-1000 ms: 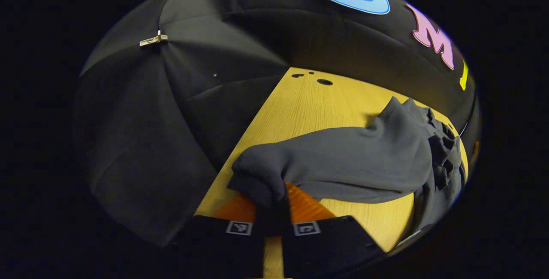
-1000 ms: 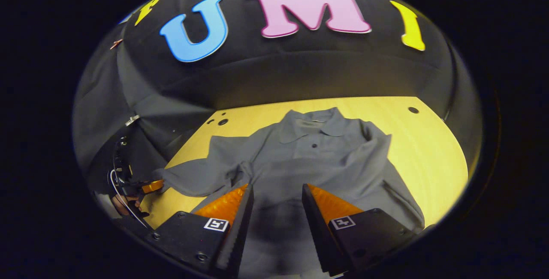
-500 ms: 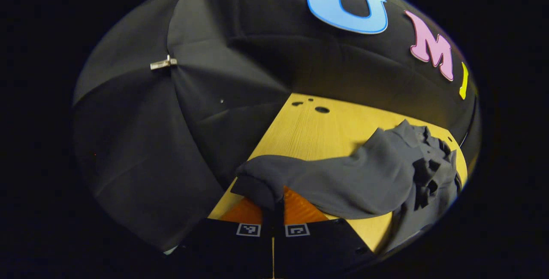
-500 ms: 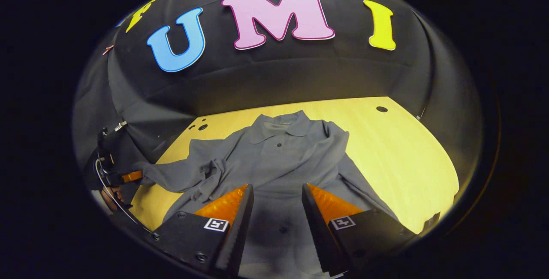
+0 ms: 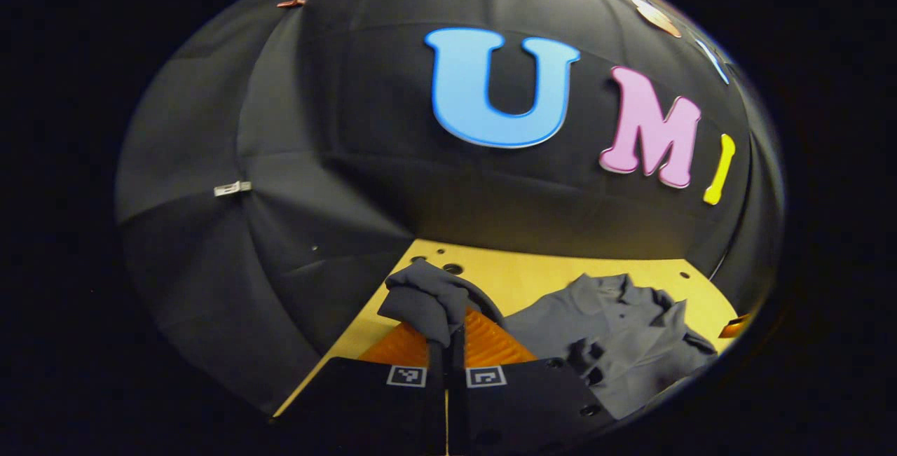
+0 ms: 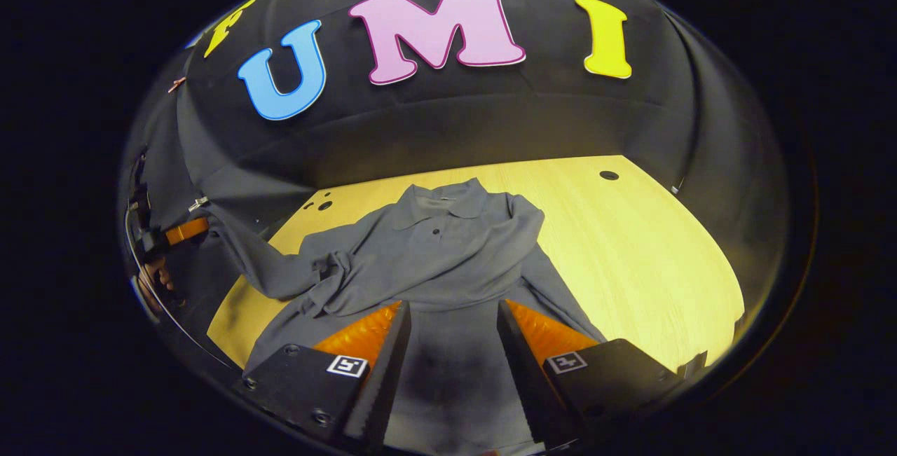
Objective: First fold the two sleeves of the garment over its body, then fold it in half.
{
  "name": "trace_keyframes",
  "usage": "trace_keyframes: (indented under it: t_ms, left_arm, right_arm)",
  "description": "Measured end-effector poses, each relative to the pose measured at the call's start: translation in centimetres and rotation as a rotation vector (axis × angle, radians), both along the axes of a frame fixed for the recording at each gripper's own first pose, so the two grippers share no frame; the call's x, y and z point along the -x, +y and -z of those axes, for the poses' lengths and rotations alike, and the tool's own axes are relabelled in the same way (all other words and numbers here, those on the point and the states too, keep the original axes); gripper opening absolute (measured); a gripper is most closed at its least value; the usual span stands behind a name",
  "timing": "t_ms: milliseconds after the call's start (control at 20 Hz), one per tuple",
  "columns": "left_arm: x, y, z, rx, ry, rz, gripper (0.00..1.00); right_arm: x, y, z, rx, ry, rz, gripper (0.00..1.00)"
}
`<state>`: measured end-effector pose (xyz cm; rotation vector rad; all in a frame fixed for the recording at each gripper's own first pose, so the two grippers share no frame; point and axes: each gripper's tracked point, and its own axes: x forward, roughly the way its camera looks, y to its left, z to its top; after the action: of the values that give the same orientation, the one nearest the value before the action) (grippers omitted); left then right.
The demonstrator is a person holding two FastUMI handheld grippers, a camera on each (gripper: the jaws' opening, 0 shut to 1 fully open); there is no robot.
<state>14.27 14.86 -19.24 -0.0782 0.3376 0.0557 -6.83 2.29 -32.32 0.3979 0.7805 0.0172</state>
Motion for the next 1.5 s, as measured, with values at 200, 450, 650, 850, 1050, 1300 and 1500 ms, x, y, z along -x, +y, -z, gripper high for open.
trace_keyframes:
  t_ms: [200,450,650,850,1050,1300,1500]
  left_arm:
    - [-0.7,-6.7,-2.9,0.01,-0.045,0.093,0.06]
    - [-0.6,-14.7,-4.5,0.007,-0.063,0.217,0.06]
    - [-0.3,-20.6,-4.0,0.023,-0.04,0.307,0.06]
    - [-0.1,-26.4,-1.6,0.02,-0.005,0.392,0.06]
    - [0.0,-31.7,2.1,0.015,0.049,0.447,0.06]
    - [0.1,-35.3,8.4,-0.016,0.137,0.452,0.06]
    - [0.5,-36.8,12.5,-0.057,0.186,0.454,0.06]
  right_arm:
    - [0.7,-2.0,0.6,-0.005,0.016,0.013,0.82]
    - [2.0,-4.8,1.2,-0.009,0.03,0.059,0.85]
    - [2.9,-7.0,1.9,-0.006,0.038,0.087,0.85]
    - [4.0,-9.1,2.5,-0.001,0.051,0.109,0.85]
    - [4.9,-11.1,3.1,0.003,0.068,0.125,0.85]
    - [6.1,-13.1,3.9,0.005,0.088,0.12,0.85]
    - [6.6,-14.3,4.7,-0.004,0.098,0.123,0.85]
